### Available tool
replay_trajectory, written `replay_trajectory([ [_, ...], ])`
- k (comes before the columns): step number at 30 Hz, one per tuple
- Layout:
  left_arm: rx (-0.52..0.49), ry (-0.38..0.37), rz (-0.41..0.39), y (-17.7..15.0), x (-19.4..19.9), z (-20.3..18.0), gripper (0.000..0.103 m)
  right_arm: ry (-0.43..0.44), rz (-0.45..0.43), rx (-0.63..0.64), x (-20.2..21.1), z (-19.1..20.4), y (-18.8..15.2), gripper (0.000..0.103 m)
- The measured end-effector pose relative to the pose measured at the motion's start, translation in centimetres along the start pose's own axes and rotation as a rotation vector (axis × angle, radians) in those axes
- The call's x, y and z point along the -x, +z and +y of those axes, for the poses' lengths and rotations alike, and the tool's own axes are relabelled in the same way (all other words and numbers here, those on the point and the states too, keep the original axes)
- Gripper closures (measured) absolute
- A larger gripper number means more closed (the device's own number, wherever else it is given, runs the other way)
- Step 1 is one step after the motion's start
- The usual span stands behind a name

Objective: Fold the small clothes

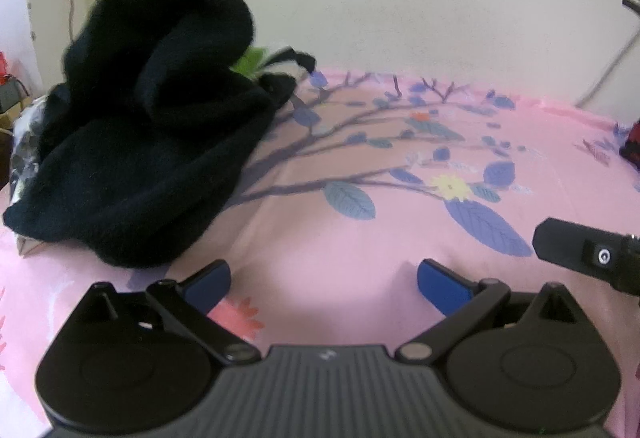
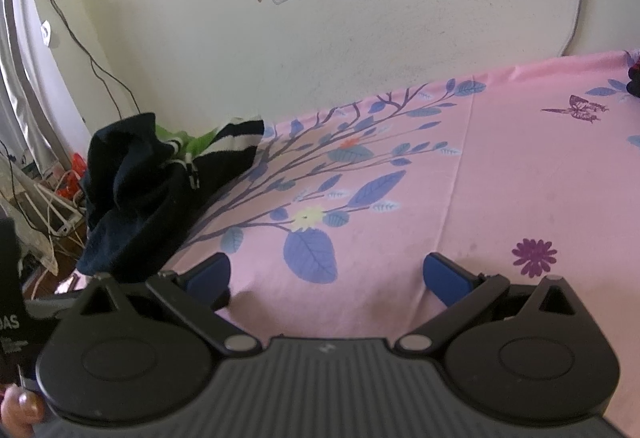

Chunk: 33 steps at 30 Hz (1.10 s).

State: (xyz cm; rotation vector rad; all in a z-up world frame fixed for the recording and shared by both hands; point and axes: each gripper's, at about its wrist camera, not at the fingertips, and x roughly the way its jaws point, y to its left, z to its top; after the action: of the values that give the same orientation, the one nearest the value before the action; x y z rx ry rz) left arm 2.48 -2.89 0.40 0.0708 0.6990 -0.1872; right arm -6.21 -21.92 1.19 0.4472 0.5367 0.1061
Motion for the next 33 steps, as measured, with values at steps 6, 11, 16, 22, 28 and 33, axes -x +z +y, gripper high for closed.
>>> replay_trajectory([
  [6, 0.052, 0.001, -0.112, -0.8, 2.4, 3.1, 0.000, 0.001, 0.010, 0.012, 0.0, -0.1, 0.3, 0.006],
  [11, 0.086, 0.117, -0.205, -1.1, 4.1, 8.5, 0.000, -0.034, -0.036, 0.036, 0.5, 0.3, 0.5, 0.023],
  [16, 0.179, 0.210, -0.251, -0.5, 4.0, 14.2, 0.000, 0.073, -0.005, 0.197, -0.4, 4.7, 2.7, 0.054],
  [22, 0.350, 0.110, -0.258, -0.5, 4.0, 17.7, 0.000, 0.206, -0.017, 0.344, -4.9, 13.4, 8.8, 0.042],
  [28, 0.395, 0.093, -0.248, -0.8, 3.8, 18.6, 0.000, 0.219, 0.130, 0.314, -14.9, 18.4, 10.8, 0.079],
  [33, 0.431, 0.085, -0.233, -0.9, 3.6, 19.1, 0.000, 0.270, 0.067, 0.121, -13.9, 17.4, 13.7, 0.103],
])
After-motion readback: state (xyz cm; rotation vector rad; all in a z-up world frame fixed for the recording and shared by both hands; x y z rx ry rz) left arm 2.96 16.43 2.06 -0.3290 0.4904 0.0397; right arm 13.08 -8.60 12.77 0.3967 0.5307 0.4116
